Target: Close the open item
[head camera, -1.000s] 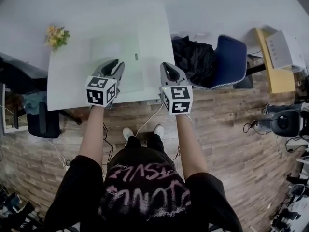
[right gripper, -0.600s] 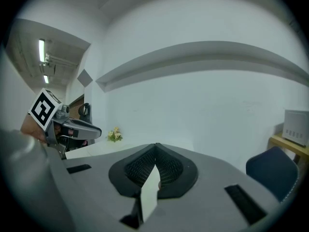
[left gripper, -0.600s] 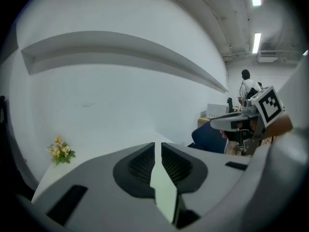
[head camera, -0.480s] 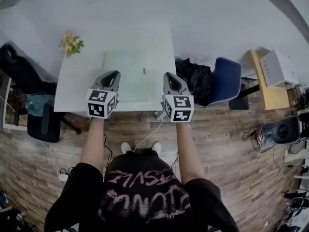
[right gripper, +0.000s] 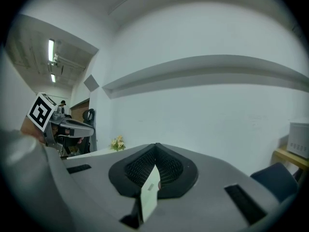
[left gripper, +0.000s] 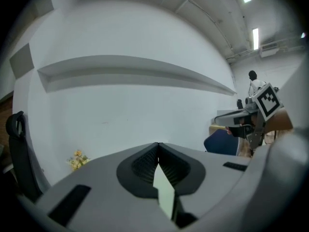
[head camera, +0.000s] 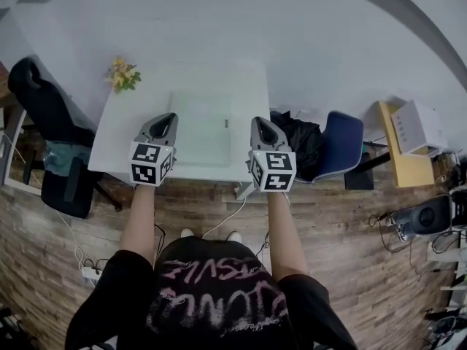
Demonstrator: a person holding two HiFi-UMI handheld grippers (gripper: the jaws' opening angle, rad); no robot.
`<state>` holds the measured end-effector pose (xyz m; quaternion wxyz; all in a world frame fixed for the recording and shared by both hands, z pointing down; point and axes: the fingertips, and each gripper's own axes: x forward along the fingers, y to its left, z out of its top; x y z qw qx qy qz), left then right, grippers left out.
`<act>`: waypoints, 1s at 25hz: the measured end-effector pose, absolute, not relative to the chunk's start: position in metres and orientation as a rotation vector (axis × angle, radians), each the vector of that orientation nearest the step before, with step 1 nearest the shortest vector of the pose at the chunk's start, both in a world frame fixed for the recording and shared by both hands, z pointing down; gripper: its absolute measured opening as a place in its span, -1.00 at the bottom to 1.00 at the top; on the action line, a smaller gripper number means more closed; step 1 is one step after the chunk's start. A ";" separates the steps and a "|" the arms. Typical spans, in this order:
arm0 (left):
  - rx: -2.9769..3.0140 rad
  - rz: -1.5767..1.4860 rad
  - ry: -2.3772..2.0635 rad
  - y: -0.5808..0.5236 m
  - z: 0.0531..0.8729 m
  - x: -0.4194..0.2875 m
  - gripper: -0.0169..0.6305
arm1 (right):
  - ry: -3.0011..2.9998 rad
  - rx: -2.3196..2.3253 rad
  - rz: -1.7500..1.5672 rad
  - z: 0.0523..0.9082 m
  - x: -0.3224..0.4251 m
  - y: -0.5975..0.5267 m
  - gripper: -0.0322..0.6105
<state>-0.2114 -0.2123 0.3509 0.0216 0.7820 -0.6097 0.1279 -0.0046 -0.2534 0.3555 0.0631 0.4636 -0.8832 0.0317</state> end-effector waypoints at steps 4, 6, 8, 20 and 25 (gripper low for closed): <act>2.371 0.286 -1.939 -0.209 0.336 -0.229 -0.94 | -2.690 1.404 0.042 0.338 -0.008 -0.254 -0.87; 2.347 0.254 -1.959 -0.207 0.331 -0.237 -0.94 | -2.705 1.420 0.002 0.330 -0.009 -0.254 -0.87; 2.335 0.238 -1.982 -0.205 0.326 -0.243 -0.94 | -2.710 1.421 -0.017 0.326 -0.009 -0.253 -0.87; 2.388 0.260 -2.050 -0.195 0.307 -0.248 -0.94 | -2.688 1.413 -0.049 0.321 -0.014 -0.250 -0.88; 2.416 0.240 -2.031 -0.196 0.305 -0.251 -0.94 | -2.676 1.431 -0.059 0.319 -0.015 -0.251 -0.88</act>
